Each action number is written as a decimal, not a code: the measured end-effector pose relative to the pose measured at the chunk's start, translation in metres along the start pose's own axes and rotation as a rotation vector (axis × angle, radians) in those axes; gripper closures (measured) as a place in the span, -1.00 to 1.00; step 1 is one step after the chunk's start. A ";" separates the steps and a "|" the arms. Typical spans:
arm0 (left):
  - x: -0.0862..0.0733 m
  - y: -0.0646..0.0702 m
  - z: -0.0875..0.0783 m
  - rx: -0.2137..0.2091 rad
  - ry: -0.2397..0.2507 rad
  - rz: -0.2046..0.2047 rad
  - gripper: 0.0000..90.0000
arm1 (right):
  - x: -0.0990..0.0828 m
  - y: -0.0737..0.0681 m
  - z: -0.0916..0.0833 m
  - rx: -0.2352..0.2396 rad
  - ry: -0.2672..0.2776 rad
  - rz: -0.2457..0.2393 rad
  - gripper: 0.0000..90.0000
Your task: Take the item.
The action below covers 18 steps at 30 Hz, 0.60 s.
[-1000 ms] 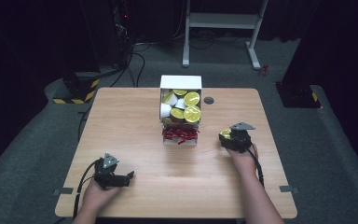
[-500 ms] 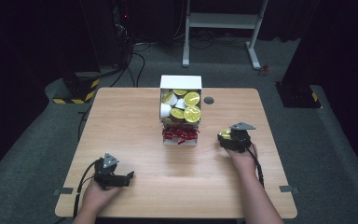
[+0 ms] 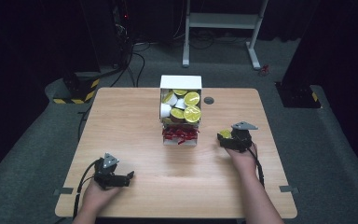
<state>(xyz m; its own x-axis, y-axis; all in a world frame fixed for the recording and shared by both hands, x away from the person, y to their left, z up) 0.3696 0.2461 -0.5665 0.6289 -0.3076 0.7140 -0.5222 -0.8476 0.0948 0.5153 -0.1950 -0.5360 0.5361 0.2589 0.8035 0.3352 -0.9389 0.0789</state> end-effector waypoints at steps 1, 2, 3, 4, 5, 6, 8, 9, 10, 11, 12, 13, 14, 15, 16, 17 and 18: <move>0.000 0.000 0.000 0.000 0.000 0.000 -0.98 | 0.000 0.000 -0.001 0.001 0.002 0.000 -0.51; 0.000 0.000 0.000 0.000 0.000 0.000 -0.98 | 0.001 0.000 -0.001 0.001 0.006 -0.005 -0.51; 0.000 0.000 0.000 0.000 0.000 0.000 -0.98 | 0.001 0.000 -0.001 0.001 0.006 -0.005 -0.51; 0.000 0.000 0.000 0.000 0.000 0.000 -0.98 | 0.001 0.000 -0.002 -0.002 0.005 0.006 -0.51; 0.000 0.000 0.000 0.000 0.000 0.000 -0.98 | 0.002 0.000 -0.003 -0.001 0.010 0.003 -0.51; 0.000 0.000 0.000 0.000 0.000 0.000 -0.98 | 0.002 0.000 -0.003 -0.001 0.015 -0.002 -0.50; 0.000 0.000 0.000 0.000 0.000 -0.001 -0.98 | 0.002 0.000 -0.004 -0.001 0.014 0.003 -0.50; 0.000 0.000 0.000 0.000 0.000 -0.001 -0.98 | 0.003 0.000 -0.005 0.000 0.019 0.000 -0.50; 0.000 0.000 0.000 0.000 0.000 -0.001 -0.98 | 0.003 0.000 -0.005 0.000 0.019 0.000 -0.50; 0.000 0.000 0.000 0.000 0.000 -0.001 -0.98 | 0.004 0.000 -0.006 -0.001 0.027 -0.003 -0.50; 0.000 0.000 0.000 0.000 0.000 -0.001 -0.98 | 0.004 0.000 -0.006 -0.001 0.027 -0.003 -0.50; 0.000 0.000 0.000 0.000 0.000 0.000 -0.98 | 0.005 -0.001 -0.007 -0.003 0.030 -0.002 -0.49; 0.000 0.000 0.000 0.000 0.000 0.000 -0.98 | 0.006 -0.001 -0.008 0.000 0.037 -0.003 -0.48; 0.000 0.000 0.000 0.000 0.000 0.000 -0.98 | 0.006 -0.001 -0.008 0.000 0.037 -0.003 -0.48; 0.000 0.000 0.000 0.000 0.000 0.000 -0.98 | 0.006 -0.001 -0.009 0.002 0.041 -0.001 -0.48; 0.000 0.000 0.000 0.000 0.000 0.000 -0.98 | 0.008 -0.002 -0.012 0.001 0.052 -0.005 -0.47; 0.000 0.000 0.000 0.000 0.000 0.000 -0.98 | 0.008 -0.002 -0.012 0.001 0.052 -0.005 -0.47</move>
<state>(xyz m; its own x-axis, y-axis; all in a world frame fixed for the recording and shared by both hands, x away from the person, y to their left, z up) 0.3696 0.2461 -0.5665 0.6291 -0.3074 0.7140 -0.5221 -0.8476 0.0951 0.5100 -0.1940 -0.5227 0.4931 0.2510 0.8330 0.3383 -0.9374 0.0822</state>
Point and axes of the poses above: each handheld gripper's, and its own axes: z roughly forward along the jaws, x roughly out of its top, y roughly to its right, the point moved 5 cm from there along z, roughly forward along the jaws, and after that the axes turned 8 degrees about -x, right-handed, at the moved point
